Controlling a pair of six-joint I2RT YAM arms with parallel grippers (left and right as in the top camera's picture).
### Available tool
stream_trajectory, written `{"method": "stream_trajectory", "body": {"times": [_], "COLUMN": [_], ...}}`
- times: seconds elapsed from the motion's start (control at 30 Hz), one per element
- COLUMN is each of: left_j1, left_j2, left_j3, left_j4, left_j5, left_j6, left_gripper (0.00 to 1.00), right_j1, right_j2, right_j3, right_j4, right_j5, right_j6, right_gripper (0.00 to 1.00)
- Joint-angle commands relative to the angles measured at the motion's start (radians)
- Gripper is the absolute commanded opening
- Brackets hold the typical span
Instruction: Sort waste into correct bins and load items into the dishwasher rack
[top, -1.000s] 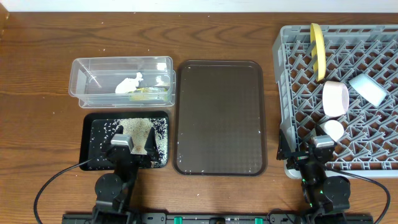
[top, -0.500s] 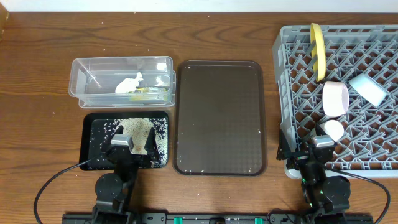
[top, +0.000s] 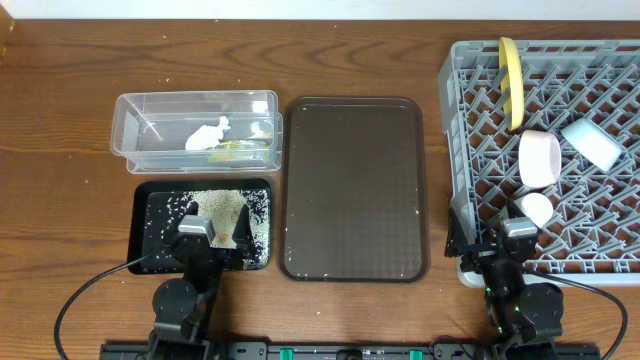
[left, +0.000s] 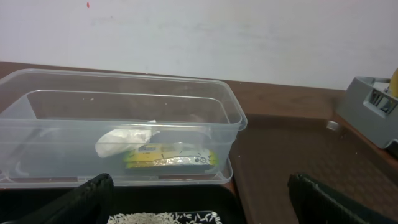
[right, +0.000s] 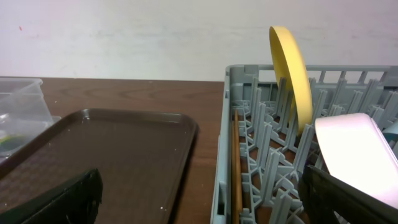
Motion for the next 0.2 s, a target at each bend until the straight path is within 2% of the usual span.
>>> {"method": "stream_trajectory", "body": {"times": [0.0,0.17], "left_j1": [0.005,0.005], "left_j2": [0.000,0.000], "left_j3": [-0.020,-0.020], "left_j4": [-0.029,-0.029], "left_j5": [-0.008,-0.008], "left_j6": [0.003,0.003], "left_gripper": [0.92,0.92], "right_j1": [-0.007,-0.007], "right_j2": [-0.008,-0.007], "right_j3": [-0.003,-0.003], "right_j4": [-0.002,-0.002], "right_j5": [0.007,0.006], "right_j6": [0.013,0.013], "right_gripper": [0.99,0.99]}}
